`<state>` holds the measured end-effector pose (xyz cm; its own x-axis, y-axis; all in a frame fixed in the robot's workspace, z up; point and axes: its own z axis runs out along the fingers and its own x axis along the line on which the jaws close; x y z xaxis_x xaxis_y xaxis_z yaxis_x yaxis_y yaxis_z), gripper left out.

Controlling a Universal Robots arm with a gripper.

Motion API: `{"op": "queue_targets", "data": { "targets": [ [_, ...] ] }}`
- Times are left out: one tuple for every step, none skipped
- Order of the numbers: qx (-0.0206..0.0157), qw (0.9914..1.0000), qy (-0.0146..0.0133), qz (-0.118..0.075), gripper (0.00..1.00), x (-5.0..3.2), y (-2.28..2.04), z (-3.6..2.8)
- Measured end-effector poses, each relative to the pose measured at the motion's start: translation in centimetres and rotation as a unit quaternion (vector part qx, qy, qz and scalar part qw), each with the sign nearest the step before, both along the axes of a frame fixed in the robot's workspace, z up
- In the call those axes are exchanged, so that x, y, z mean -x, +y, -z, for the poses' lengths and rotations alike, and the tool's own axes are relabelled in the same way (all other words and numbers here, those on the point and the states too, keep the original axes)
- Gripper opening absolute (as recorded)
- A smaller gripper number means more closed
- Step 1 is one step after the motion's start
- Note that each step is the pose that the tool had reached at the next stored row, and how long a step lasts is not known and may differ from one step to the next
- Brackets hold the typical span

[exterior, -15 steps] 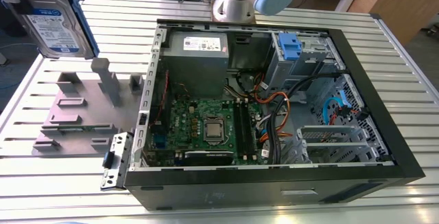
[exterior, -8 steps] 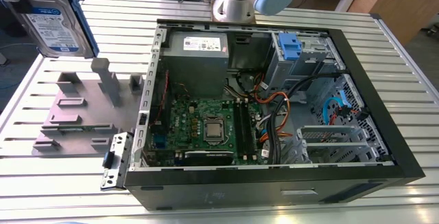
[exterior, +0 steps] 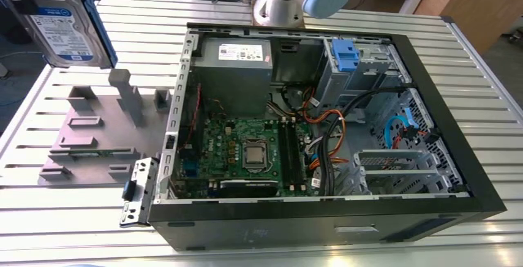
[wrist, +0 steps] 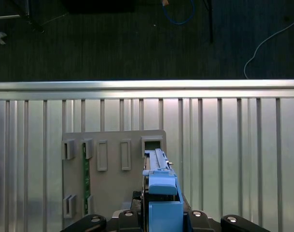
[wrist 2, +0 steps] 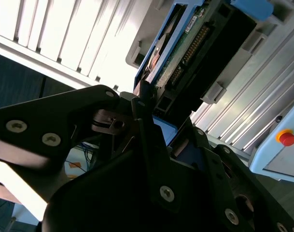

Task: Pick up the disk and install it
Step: 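Pick up the disk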

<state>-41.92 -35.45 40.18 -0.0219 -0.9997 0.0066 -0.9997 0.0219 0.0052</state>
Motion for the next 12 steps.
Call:
{"op": "queue_targets", "data": {
  "targets": [
    [0.0000,1.00000,0.0000,0.000,0.37,0.00,0.00,-0.03],
    [0.0000,1.00000,0.0000,0.000,0.37,0.00,0.00,-0.06],
    [0.0000,1.00000,0.0000,0.000,0.37,0.00,0.00,-0.09],
    [0.0000,1.00000,0.0000,0.000,0.37,0.00,0.00,-0.13],
    [0.0000,1.00000,0.0000,0.000,0.37,0.00,0.00,-0.16],
    [0.0000,1.00000,0.0000,0.000,0.37,0.00,0.00,-0.19],
    [0.0000,1.00000,0.0000,0.000,0.37,0.00,0.00,-0.22],
    [0.0000,1.00000,0.0000,0.000,0.37,0.00,0.00,-0.25],
    [0.0000,1.00000,0.0000,0.000,0.37,0.00,0.00,-0.29],
    [0.0000,1.00000,0.0000,0.000,0.37,0.00,0.00,-0.33],
    [0.0000,1.00000,0.0000,0.000,0.37,0.00,0.00,-0.36],
    [0.0000,1.00000,0.0000,0.000,0.37,0.00,0.00,-0.40]
  ]
}}
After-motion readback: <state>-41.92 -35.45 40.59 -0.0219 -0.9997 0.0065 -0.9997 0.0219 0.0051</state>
